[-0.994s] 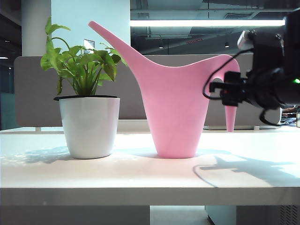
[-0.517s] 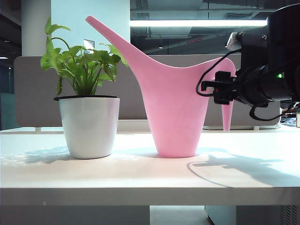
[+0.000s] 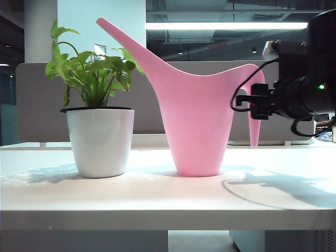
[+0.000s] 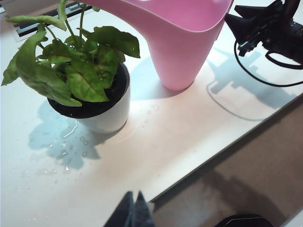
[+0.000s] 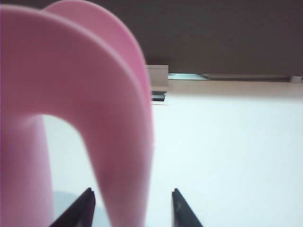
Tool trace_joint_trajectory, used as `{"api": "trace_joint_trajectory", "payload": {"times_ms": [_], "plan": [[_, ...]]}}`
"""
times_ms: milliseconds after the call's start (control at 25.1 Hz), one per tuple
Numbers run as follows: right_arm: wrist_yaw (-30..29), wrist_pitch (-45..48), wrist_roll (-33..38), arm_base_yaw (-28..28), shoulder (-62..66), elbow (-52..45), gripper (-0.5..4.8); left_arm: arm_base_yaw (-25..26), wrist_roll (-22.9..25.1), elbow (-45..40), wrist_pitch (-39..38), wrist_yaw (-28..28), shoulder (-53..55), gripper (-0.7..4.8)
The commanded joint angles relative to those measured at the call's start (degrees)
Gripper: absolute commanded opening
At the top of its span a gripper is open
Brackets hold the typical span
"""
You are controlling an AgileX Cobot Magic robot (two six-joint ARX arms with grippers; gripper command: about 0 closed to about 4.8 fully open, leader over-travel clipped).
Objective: Pick up the watering can from the table, water the potted plant, and put the can back.
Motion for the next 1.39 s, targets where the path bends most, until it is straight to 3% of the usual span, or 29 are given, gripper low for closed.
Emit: {"api": "trace_joint_trajectory", "payload": {"times_ms": [40, 278, 994, 1193, 1392], "plan": [[-6.16, 1.05, -0.20, -2.36, -0.15, 0.26, 2.43, 0.00, -0.35, 0.11, 0.37, 0.26, -0.09, 0.03], [-11.72, 1.16, -0.22, -3.50, -0.15, 0.37, 2.75, 0.00, -0.35, 0.11, 0.37, 0.26, -0.09, 0.03], [-11.93, -3.63, -0.20, -3.50, 2.82, 8.68, 2.74, 0.00, -0.35, 0.11, 0.39, 0.26, -0.09, 0.03], [-11.91, -3.50, -0.22, -3.50, 3.50, 9.62, 2.52, 0.00, -0.35, 0.11, 0.37, 0.26, -0.09, 0.03], [-11.91, -3.21, -0.22, -3.50, 3.50, 9.62, 1.33, 0.00, -0.35, 0.11, 0.37, 0.26, -0.09, 0.03]]}}
